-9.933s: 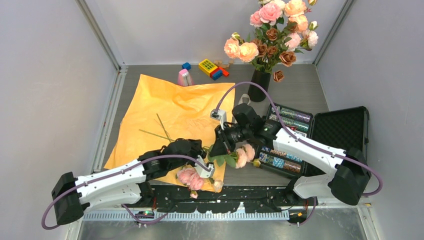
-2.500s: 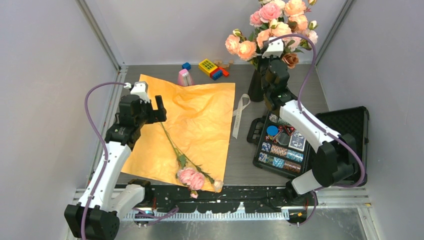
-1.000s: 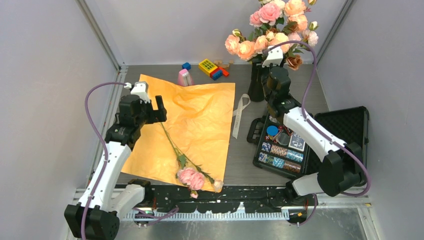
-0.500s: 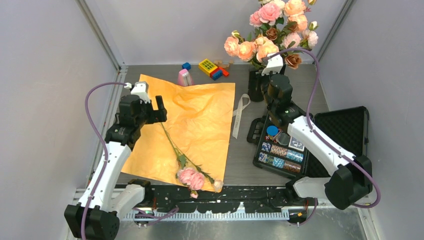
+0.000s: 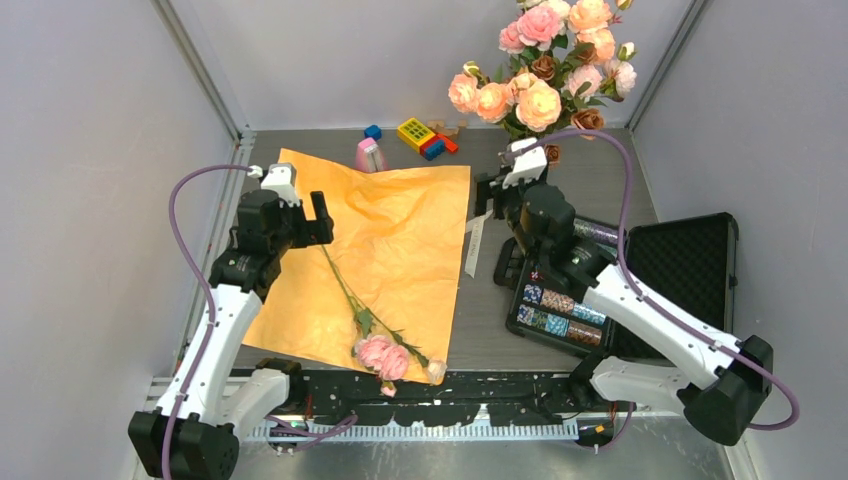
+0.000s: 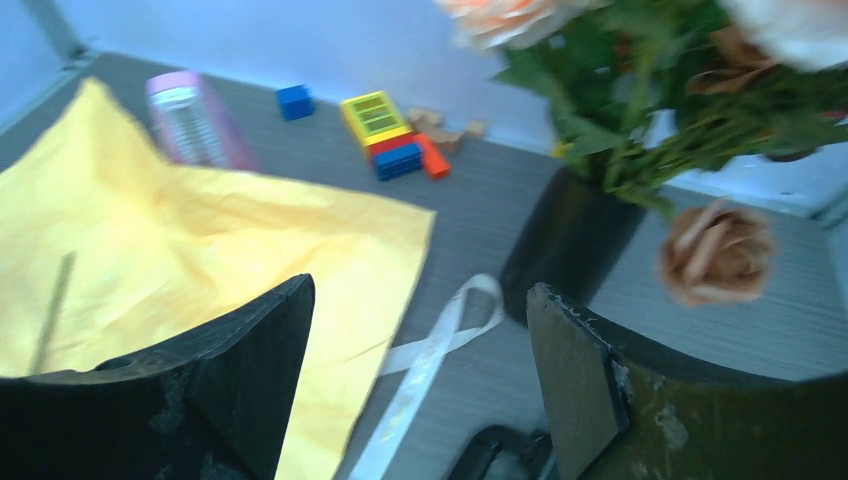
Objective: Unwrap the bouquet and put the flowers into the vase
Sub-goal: Insert the fake flower into the vase, then pick up the fake flower from the wrapping paper.
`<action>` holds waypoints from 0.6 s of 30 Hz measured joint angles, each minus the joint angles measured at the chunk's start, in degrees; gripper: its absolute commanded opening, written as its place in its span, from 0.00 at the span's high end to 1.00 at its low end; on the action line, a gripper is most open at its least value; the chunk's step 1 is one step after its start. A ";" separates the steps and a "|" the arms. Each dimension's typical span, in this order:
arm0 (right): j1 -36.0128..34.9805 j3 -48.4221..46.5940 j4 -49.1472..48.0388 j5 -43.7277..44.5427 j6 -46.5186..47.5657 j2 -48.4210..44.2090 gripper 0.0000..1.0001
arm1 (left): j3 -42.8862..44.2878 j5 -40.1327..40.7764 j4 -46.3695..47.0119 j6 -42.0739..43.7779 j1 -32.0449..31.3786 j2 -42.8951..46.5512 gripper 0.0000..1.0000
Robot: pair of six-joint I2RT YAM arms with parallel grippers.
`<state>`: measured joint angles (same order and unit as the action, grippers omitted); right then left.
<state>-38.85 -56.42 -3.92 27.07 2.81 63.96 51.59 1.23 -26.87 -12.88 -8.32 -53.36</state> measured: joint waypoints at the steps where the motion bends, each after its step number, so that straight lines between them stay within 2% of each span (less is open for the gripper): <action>1: -2.14 0.17 1.11 0.50 -0.68 -0.81 0.17 | 0.00 -0.02 0.00 0.00 0.00 0.00 0.02; 6: -12.52 0.96 6.80 0.94 -7.34 -2.93 0.20 | -0.02 -0.02 0.00 0.00 -0.02 0.00 0.02; 9: -16.74 2.10 10.73 -2.47 -12.07 -2.23 0.21 | -0.02 -0.04 0.00 0.00 0.00 0.00 0.02; 18: -22.86 7.26 23.54 -25.73 -23.50 3.61 0.24 | -0.02 -0.20 0.00 0.00 -0.02 0.00 0.02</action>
<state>-61.71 -49.17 19.62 1.34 -20.69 67.57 51.57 1.04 -26.87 -12.88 -8.34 -53.36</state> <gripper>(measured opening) 0.780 0.986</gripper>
